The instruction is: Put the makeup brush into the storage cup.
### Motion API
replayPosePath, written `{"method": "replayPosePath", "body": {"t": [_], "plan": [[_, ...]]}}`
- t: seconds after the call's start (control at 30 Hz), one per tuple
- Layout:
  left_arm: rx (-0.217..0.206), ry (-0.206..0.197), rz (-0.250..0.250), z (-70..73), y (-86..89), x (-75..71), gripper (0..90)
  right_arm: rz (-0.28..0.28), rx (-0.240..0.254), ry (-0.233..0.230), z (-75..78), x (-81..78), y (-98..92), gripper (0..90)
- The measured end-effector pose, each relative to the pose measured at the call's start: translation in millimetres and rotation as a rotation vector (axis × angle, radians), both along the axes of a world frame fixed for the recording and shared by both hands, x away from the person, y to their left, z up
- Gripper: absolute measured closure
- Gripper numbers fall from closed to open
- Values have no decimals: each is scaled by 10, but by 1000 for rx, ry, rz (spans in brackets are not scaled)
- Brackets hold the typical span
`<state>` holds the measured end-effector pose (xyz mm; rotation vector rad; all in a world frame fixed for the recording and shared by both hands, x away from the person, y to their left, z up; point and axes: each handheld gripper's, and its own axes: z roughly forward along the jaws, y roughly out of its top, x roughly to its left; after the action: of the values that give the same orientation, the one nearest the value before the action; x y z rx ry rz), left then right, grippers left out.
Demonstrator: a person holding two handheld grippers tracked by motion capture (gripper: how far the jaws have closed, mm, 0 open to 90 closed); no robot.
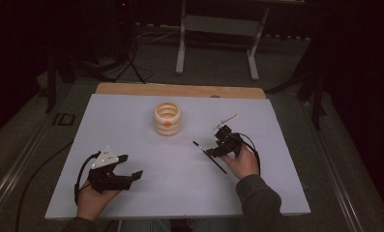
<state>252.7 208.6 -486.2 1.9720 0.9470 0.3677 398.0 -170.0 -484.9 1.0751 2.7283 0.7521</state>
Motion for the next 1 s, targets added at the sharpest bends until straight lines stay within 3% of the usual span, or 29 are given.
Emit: {"method": "replayPosePath", "body": {"t": [1.0], "plan": [[-2,1,-3,0,2,2,202,68,-144,82,-233,-16,133,676]]}}
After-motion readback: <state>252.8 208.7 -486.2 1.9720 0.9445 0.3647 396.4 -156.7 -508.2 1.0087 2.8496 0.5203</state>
